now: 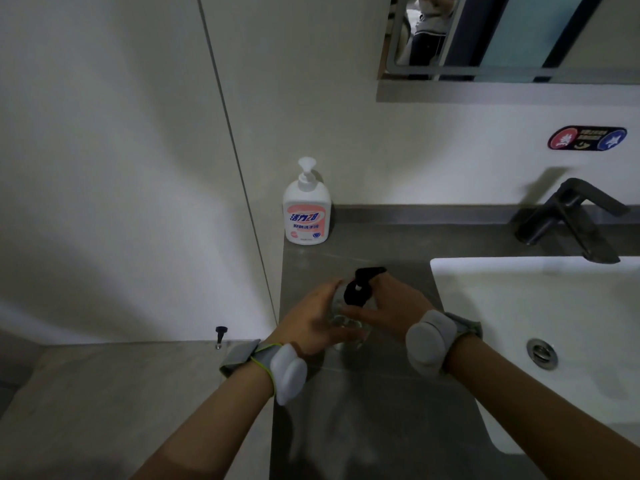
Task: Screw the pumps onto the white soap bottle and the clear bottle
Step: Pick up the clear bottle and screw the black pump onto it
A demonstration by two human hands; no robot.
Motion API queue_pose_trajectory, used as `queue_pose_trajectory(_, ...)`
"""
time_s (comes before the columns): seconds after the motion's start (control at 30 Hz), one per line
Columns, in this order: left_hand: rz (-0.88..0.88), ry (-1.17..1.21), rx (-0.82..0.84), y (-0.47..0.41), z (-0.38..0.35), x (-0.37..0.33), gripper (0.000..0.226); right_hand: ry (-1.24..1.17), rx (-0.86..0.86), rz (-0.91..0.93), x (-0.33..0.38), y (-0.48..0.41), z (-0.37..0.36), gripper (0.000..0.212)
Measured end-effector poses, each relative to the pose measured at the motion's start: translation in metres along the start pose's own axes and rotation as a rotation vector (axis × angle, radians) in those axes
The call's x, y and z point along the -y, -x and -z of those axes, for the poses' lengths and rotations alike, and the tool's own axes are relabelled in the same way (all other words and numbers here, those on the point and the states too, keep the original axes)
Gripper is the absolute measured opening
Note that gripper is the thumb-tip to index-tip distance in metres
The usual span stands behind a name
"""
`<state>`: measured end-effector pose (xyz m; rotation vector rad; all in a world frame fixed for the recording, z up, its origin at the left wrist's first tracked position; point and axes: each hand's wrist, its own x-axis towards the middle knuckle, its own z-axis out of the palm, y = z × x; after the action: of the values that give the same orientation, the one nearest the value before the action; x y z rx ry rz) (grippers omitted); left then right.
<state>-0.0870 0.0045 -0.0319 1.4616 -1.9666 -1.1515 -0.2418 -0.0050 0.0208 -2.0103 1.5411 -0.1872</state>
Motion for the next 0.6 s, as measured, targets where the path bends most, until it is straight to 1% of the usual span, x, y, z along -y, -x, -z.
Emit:
queue_pose_trajectory(0.07, -0.008, 0.008, 0.006, 0.0, 0.001, -0.001, 0.069, -0.001, -0.019, 0.034, -0.002, 0.003, 0.0, 0.049)
queue_pose_trajectory(0.13, -0.007, -0.005, -0.001, 0.0, 0.001, 0.0, 0.072, 0.009, -0.027, 0.064, -0.004, 0.007, 0.002, 0.044)
queue_pose_trajectory(0.23, -0.017, 0.0, -0.011, 0.0, 0.0, 0.001, 0.07, -0.005, -0.004, 0.084, -0.006, 0.007, 0.008, 0.039)
queue_pose_trajectory(0.3, -0.029, 0.005, -0.02, -0.001, 0.0, 0.001, 0.069, -0.011, 0.013, 0.08, -0.005, 0.008, 0.01, 0.041)
queue_pose_trajectory(0.4, -0.062, 0.013, -0.021, -0.001, 0.001, 0.001, 0.064, -0.082, 0.0, 0.1, -0.005, 0.01, 0.009, 0.047)
queue_pose_trajectory(0.43, -0.065, 0.016, -0.016, -0.001, 0.001, 0.002, 0.063, -0.089, 0.003, 0.106, -0.005, 0.012, 0.009, 0.046)
queue_pose_trajectory(0.53, -0.051, 0.023, 0.002, -0.002, 0.001, 0.004, 0.064, -0.121, -0.011, 0.083, -0.007, 0.014, 0.01, 0.026)
queue_pose_trajectory(0.57, -0.048, 0.023, 0.008, -0.003, 0.001, 0.004, 0.064, -0.123, -0.013, 0.078, -0.008, 0.014, 0.011, 0.023)
queue_pose_trajectory(0.6, -0.048, 0.016, 0.011, -0.003, 0.001, 0.004, 0.063, -0.123, -0.007, 0.074, -0.009, 0.015, 0.012, 0.024)
